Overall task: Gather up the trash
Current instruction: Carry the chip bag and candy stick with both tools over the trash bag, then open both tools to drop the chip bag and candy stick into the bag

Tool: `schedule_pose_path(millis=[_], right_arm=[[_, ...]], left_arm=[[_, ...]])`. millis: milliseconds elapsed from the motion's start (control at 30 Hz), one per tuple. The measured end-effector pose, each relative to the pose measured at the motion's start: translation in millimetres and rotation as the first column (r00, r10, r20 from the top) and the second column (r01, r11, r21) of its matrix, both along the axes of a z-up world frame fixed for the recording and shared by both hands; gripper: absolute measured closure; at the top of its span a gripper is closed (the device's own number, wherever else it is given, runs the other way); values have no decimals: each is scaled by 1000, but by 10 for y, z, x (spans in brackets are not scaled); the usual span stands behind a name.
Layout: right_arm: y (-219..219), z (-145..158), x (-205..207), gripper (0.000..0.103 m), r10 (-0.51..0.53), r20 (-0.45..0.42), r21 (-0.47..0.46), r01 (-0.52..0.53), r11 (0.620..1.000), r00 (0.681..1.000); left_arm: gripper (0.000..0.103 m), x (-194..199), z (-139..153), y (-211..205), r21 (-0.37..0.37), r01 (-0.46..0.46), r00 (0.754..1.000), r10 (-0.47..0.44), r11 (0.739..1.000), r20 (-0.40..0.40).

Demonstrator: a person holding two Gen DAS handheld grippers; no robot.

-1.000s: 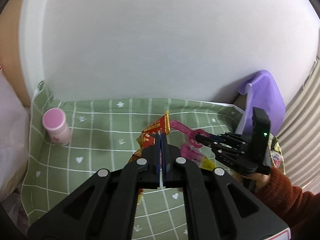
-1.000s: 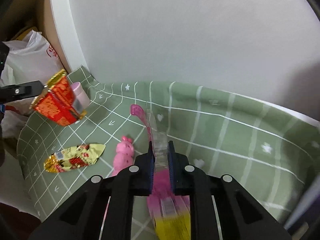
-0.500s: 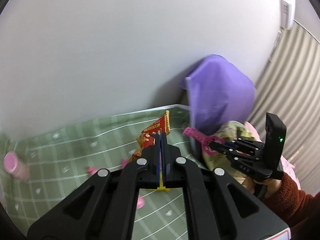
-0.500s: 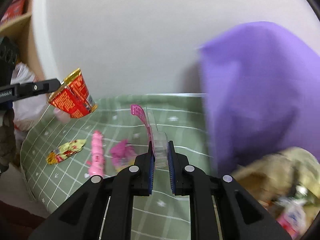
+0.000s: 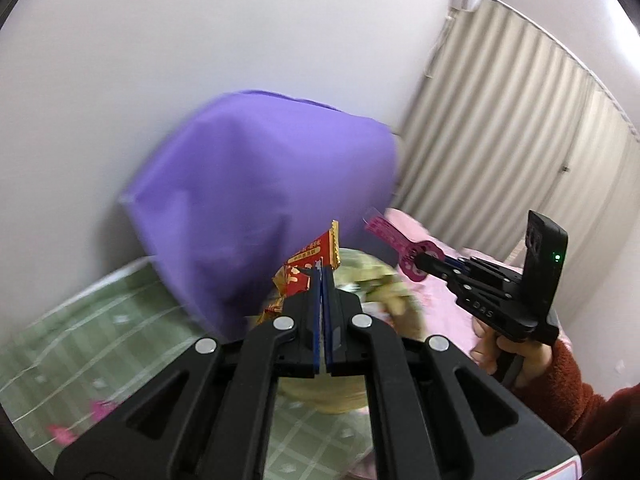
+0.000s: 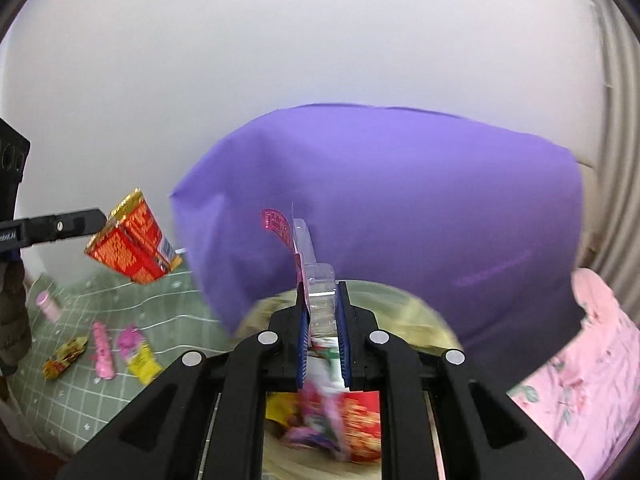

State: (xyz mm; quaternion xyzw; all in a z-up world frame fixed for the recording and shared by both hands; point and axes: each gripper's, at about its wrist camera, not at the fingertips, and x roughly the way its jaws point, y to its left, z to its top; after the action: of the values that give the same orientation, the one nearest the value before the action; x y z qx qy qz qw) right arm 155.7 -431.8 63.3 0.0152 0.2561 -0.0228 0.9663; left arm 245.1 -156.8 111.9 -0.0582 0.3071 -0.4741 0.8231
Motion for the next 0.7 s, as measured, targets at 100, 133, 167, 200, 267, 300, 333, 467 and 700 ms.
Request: schedule_pose_path(millis=[100, 133, 167, 200, 267, 300, 333, 467, 700], right_arm=[[-207, 36, -192, 89, -53, 10, 5, 53, 999, 999], [-266, 39, -250, 89, -68, 12, 8, 68, 998, 998], [-314, 35, -290, 89, -80, 11, 11, 80, 997, 997], [-378, 24, -333, 89, -93, 7, 17, 93, 996, 996], [-491, -1, -394, 89, -110, -2, 32, 110, 993, 994], [-535, -20, -413, 89, -114, -7, 41, 114, 993, 993], [-573, -35, -422, 89, -116, -10, 52, 116, 992, 993], [-681, -111, -419, 89, -108, -26, 86, 110, 990, 994], [-659, -328, -156, 89, -50, -73, 121, 59, 991, 996]], left_arm=[[102, -27, -19, -302, -23, 76, 997, -76, 997, -31], [102, -46, -28, -428, -27, 103, 994, -104, 994, -42], [102, -55, -48, -521, -31, 125, 991, -126, 992, -53], [102, -64, -88, -658, -37, 154, 985, -157, 987, -74], [102, -68, -160, -821, -38, 184, 977, -187, 982, -102], [102, -74, -221, -929, -35, 201, 971, -204, 979, -121], [102, -74, -264, -982, -30, 209, 968, -212, 977, -132], [102, -4, -495, -1191, 3, 218, 957, -213, 976, -195], [102, -22, -948, -1286, 136, 190, 953, -149, 972, -265]])
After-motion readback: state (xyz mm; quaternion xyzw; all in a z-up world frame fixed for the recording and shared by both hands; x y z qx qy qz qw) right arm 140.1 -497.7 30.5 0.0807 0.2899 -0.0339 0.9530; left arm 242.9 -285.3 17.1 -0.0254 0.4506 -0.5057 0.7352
